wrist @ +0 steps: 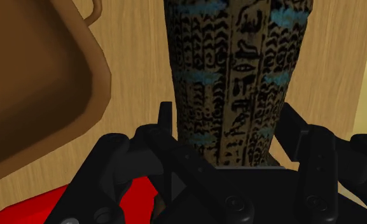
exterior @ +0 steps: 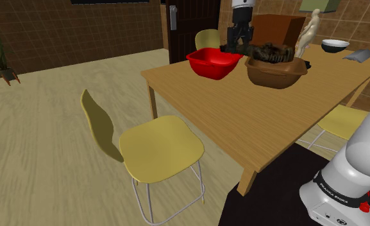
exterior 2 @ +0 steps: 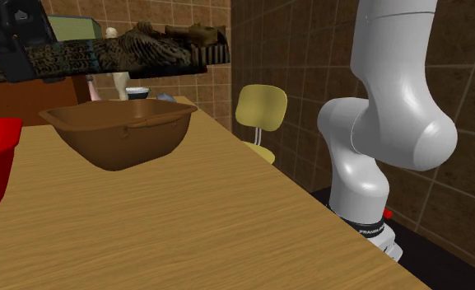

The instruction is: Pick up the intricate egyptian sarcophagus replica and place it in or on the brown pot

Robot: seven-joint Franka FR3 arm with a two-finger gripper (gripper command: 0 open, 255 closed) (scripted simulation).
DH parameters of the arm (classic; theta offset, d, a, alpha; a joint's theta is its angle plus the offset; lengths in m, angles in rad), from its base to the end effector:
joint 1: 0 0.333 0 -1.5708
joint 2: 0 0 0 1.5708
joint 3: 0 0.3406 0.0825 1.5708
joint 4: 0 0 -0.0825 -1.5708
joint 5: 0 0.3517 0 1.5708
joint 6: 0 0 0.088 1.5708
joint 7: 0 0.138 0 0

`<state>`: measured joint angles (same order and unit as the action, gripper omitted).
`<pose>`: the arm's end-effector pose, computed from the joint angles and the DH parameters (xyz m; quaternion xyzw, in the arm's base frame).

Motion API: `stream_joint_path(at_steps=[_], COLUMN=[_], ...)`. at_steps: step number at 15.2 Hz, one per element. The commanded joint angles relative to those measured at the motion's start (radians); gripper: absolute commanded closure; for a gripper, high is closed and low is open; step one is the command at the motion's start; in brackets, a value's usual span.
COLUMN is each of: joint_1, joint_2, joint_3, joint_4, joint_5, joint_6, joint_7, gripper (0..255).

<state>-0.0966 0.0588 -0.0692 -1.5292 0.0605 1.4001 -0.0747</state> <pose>0.5107 -0.0751 0.5929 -0.9943 0.0431 0.0897 0.0392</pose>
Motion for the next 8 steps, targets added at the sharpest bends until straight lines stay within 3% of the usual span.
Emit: stream_joint_path(at_steps=[1, 8], joint_1=[-0.025, -0.115], joint_2=[0.006, 0.104], joint_3=[-0.022, -0.096], joint_4=[0.002, 0.119], joint_5=[-0.007, -0.018], joint_6=[0.002, -0.023], joint_7=[-0.049, -0.213], gripper=[255, 255])
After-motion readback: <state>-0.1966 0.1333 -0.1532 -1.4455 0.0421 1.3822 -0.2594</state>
